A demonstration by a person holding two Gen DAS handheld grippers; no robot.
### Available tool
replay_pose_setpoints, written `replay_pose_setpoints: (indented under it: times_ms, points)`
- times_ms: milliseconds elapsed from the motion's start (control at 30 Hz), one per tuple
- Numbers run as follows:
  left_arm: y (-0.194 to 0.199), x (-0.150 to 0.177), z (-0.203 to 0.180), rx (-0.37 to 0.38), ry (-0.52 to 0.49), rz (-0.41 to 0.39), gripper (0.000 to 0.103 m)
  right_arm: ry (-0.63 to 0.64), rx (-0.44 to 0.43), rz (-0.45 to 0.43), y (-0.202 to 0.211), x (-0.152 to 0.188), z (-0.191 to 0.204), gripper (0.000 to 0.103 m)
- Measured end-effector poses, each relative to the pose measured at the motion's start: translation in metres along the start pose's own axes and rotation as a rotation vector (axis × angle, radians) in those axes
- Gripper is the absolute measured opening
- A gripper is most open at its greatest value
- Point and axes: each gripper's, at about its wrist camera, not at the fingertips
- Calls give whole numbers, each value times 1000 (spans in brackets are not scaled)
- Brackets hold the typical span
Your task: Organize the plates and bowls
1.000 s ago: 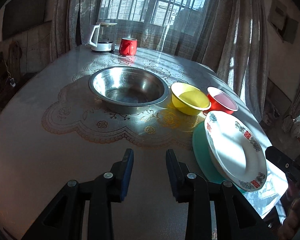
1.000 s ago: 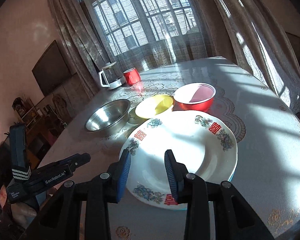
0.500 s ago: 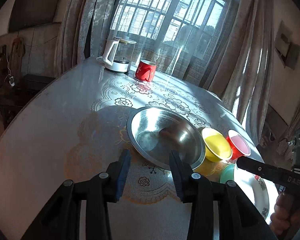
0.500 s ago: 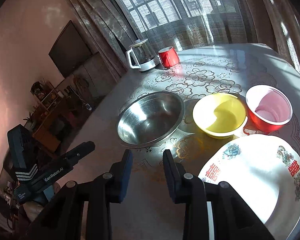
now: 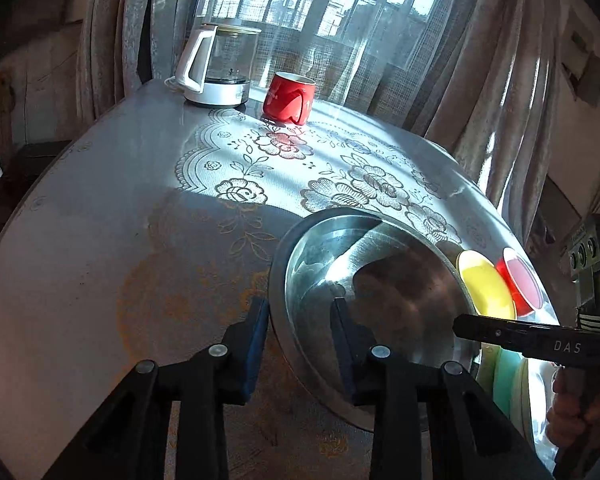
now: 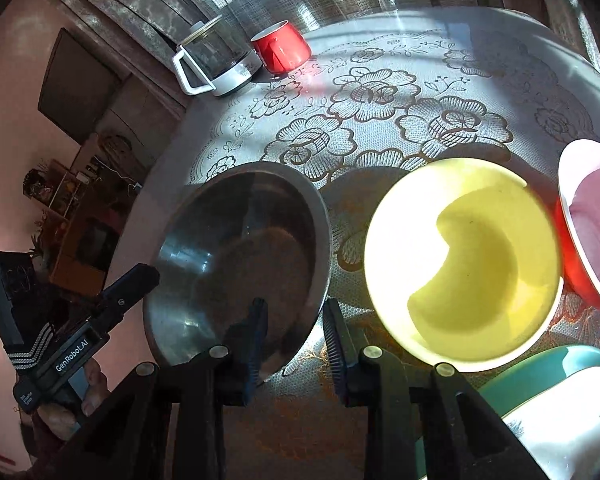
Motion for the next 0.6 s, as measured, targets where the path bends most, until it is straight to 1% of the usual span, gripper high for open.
replay_pose_setpoints:
  times_ms: [33, 67, 100, 167, 200, 233, 267, 333, 433, 500, 600]
  points:
    - [-1, 1, 2, 3, 8, 3, 23, 14, 14, -5, -1, 0, 1, 25]
    - [-4, 2, 4, 12, 11, 4, 22, 21, 24, -3, -4, 1, 1, 21]
    - [-4, 4, 5, 17, 7, -1, 22, 22, 16, 6, -7, 2, 0, 19]
    - [-8, 9, 6, 25, -2, -12, 22, 37, 7, -11, -9, 4, 1, 19]
    - [-11, 11, 6, 29, 5, -4, 22, 43, 7, -19, -9, 4, 2, 19]
    - [-11, 14, 6, 30, 18, -3, 20, 45, 2, -26, -9, 4, 2, 19]
    - [-7, 18, 4, 19, 19, -16, 20, 51, 1, -40, -7, 6, 3, 19]
    - [9, 29, 1, 3, 30, -42, 20, 81, 23, -63, -1, 13, 11, 19]
    - [42, 46, 0, 8, 28, -57, 21, 95, 7, -82, 17, 35, 23, 19]
    - [62, 58, -2, -10, 14, -51, 21, 110, -20, -76, 29, 51, 31, 19]
    - [87, 79, 1, -29, 5, -51, 21, 124, -38, -50, 38, 77, 44, 19]
Point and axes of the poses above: each gripper's, at about its wrist camera, not at the fingertips, and y roughly against the way its jaws point, z to its left, x to its underside
